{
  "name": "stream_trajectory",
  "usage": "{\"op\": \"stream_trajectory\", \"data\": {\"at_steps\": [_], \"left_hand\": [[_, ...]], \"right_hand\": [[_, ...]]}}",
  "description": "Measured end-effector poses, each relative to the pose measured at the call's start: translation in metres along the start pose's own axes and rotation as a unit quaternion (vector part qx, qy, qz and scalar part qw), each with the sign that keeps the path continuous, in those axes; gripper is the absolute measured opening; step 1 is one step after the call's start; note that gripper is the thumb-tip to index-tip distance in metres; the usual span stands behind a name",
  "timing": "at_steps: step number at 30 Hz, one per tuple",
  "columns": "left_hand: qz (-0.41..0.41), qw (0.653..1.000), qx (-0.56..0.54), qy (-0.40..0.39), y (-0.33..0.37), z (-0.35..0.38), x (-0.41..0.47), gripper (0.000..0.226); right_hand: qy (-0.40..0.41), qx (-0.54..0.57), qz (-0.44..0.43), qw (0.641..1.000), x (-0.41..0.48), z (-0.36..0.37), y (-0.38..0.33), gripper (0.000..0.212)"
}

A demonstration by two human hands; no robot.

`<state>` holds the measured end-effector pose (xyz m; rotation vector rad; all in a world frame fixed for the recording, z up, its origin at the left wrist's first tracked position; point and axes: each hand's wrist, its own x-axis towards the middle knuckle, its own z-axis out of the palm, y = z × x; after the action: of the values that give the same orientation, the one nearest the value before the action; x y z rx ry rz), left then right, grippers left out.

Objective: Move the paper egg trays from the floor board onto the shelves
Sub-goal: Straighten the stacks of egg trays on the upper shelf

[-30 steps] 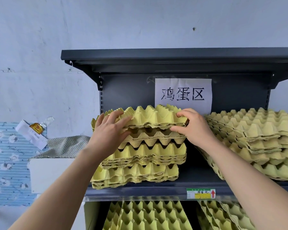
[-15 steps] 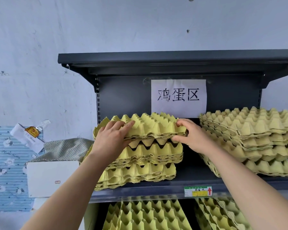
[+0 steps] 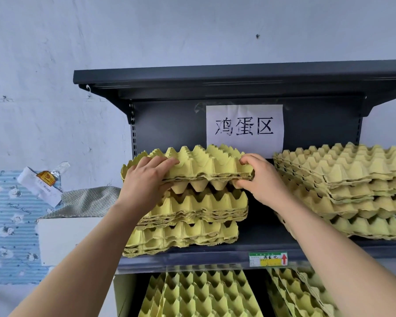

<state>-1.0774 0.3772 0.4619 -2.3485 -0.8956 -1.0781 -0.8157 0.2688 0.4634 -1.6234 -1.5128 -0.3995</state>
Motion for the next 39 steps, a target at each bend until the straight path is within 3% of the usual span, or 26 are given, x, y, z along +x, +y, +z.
{"op": "stream_trajectory", "data": {"at_steps": [7,10,13,15,23,29,35,39], "left_hand": [[0.000,0.998,-0.020,-0.066,-0.001,-0.006,0.002,0.081],[-0.022,0.997,-0.054,-0.042,-0.010,-0.012,-0.001,0.079],[-0.030,0.999,-0.024,0.015,-0.024,-0.017,0.000,0.074],[-0.040,0.999,-0.012,0.013,-0.033,-0.019,-0.002,0.074],[-0.128,0.987,-0.085,0.035,-0.050,-0.015,-0.026,0.100],[-0.126,0.982,-0.139,0.036,-0.060,-0.023,-0.032,0.074],[-0.191,0.944,-0.266,0.040,-0.056,-0.021,-0.030,0.082],[-0.162,0.953,-0.257,0.010,-0.049,-0.020,-0.030,0.074]], "right_hand": [[-0.038,-0.029,0.026,0.999,0.002,-0.010,0.000,0.052],[-0.013,-0.020,0.017,1.000,0.002,-0.012,-0.009,0.053],[0.014,-0.008,0.013,1.000,0.005,-0.013,-0.024,0.055],[0.019,-0.007,0.013,1.000,0.005,-0.010,-0.032,0.055],[0.069,0.004,0.035,0.997,-0.004,-0.002,-0.042,0.052],[0.075,-0.013,0.020,0.997,-0.009,-0.006,-0.055,0.049],[0.087,-0.018,0.026,0.996,-0.014,-0.013,-0.058,0.049],[0.098,-0.033,0.022,0.994,-0.018,-0.019,-0.058,0.047]]}}
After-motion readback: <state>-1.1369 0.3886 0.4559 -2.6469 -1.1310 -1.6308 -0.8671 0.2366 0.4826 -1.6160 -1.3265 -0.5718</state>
